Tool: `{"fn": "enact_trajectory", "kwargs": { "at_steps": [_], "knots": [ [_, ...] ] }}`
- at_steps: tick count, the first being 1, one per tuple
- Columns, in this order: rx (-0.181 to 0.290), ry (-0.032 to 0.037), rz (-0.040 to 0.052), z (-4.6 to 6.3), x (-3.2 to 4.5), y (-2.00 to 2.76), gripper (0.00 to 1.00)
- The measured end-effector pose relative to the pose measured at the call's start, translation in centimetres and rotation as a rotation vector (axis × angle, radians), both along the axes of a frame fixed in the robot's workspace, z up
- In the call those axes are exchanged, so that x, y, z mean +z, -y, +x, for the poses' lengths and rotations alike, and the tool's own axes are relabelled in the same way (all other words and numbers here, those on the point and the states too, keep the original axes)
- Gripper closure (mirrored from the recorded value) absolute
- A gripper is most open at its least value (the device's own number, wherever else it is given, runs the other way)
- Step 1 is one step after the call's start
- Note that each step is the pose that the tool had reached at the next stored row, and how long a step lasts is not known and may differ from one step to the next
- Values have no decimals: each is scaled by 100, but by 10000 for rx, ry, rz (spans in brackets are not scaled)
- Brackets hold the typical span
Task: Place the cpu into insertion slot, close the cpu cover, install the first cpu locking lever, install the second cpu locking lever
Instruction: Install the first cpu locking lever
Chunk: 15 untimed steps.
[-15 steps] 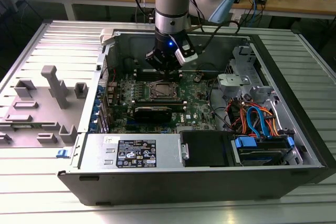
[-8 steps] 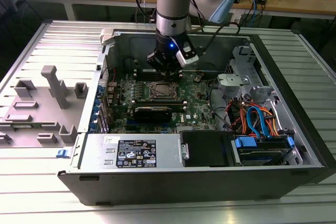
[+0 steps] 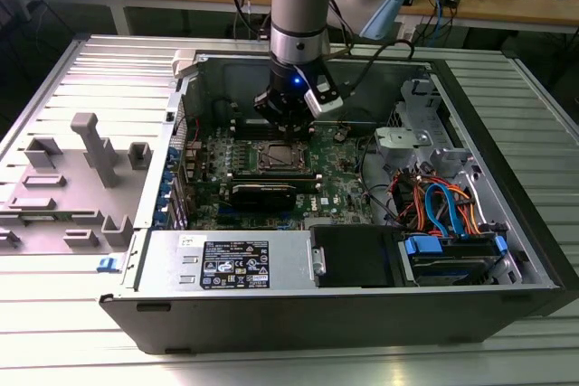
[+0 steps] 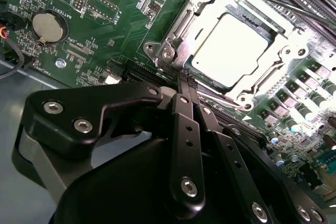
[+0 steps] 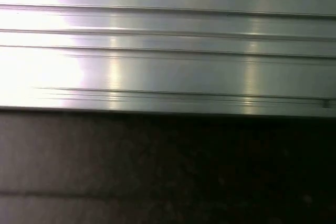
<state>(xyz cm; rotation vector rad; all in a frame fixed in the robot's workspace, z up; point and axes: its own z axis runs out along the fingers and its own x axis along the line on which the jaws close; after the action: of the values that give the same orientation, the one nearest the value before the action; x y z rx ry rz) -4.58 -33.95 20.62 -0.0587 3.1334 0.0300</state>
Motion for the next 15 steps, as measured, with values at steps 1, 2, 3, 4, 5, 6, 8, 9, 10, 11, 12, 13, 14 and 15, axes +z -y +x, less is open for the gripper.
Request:
{"fn": "enact_trajectory", "kwargs": {
  "at_steps": [1,2,3,4,5,6,8,9,10,11,12,13,14,15],
  "knots": [
    [0,-3,0,0,-10,0,89],
    [0,-3,-1,0,-11,0,89],
    [0,-3,-2,0,-10,0,89],
    [0,-1,0,0,-8,0,89],
    [0,1,3,0,-4,-1,89],
    [0,1,2,0,3,0,89],
    [0,0,1,0,20,0,89],
    [0,1,3,0,21,-1,89],
    [0,1,3,0,21,-1,89],
    [0,0,1,0,20,0,89],
    [1,-1,0,1,17,0,89],
    [2,-3,-1,3,12,0,89],
    [0,-1,-1,4,3,0,89],
    [0,-1,-1,4,3,0,89]
  ]
}}
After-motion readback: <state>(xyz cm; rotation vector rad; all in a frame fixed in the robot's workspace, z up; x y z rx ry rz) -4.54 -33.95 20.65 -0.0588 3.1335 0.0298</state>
